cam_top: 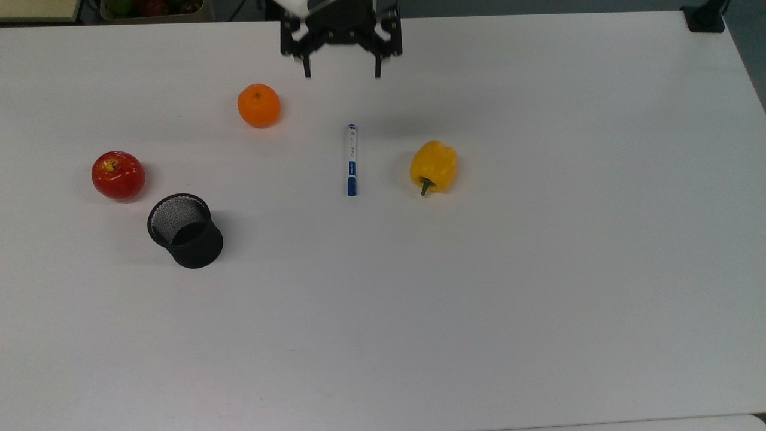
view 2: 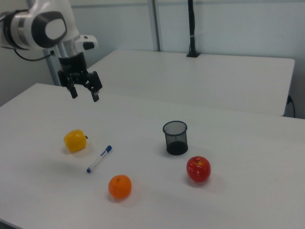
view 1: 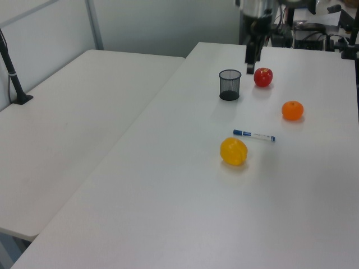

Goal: Take marker pen

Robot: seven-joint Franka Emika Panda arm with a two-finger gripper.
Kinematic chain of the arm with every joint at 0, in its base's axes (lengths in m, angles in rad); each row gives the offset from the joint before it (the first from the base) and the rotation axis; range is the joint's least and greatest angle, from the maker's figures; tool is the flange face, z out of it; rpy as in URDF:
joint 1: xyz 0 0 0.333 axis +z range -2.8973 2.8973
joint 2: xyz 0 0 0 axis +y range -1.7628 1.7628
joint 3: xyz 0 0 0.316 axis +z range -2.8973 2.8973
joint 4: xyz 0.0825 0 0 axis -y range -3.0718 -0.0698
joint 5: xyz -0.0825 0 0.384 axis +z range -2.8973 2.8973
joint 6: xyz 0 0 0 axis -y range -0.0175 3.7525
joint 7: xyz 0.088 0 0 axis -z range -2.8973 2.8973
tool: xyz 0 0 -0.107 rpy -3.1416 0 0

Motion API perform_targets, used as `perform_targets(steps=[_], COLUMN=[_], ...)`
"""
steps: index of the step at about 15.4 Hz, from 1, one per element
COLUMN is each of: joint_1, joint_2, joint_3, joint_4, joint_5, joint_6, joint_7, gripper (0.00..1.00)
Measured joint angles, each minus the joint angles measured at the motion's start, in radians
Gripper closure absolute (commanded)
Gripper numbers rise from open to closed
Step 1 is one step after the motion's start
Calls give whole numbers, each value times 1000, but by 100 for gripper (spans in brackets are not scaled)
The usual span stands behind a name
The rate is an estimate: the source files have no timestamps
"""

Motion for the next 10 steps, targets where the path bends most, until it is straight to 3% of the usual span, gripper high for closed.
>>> perform_targets(steps=[5, 10], joint_1=[-9, -23], joint_2=[-116, -127], joint_3=[-13, -13], joint_4=[-1, -7], joint_5=[0, 0], joint_6=[-124, -147], joint_7=[0, 0], gripper=[0, 0])
